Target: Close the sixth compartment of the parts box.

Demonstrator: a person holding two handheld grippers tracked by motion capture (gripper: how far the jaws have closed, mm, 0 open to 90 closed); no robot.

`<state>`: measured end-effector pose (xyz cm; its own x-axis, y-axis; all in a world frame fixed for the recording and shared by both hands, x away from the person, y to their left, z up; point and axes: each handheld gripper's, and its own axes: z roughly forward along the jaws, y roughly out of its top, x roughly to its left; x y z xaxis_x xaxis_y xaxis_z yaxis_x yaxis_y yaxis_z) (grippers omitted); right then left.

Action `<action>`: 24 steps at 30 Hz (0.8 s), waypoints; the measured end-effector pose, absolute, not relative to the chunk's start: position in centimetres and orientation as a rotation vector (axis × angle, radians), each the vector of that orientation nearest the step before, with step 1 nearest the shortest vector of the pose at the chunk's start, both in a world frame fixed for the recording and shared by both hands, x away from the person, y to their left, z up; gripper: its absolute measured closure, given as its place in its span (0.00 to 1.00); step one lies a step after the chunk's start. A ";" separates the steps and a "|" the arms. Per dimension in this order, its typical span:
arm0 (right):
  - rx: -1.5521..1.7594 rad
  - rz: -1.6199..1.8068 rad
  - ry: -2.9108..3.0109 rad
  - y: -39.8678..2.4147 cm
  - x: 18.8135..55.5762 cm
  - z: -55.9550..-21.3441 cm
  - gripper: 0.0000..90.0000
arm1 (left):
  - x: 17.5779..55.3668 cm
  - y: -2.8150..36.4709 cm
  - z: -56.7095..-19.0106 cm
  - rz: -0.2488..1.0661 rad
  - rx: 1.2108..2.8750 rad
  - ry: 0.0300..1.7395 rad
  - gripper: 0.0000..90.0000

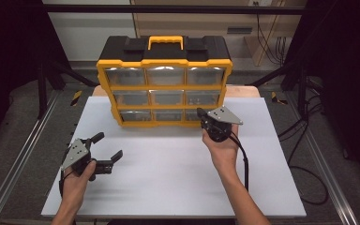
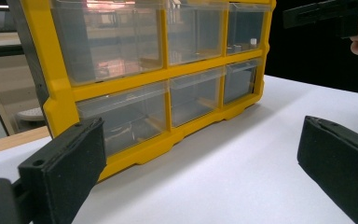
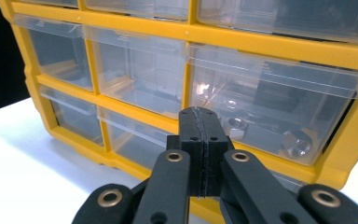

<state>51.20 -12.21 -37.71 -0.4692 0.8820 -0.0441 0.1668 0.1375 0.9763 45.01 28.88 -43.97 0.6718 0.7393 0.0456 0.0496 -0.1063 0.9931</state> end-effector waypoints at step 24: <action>1.009 1.460 1.800 -13.1 49.9 -37.6 0.54 | 45.0 29.0 -43.9 0.665 1.586 0.666 0.01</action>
<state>49.90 -13.10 -37.56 -0.5279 0.8493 0.0084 0.1838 0.1046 0.9774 44.95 29.00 -43.92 0.6692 0.7417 0.0462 0.0475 -0.1047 0.9934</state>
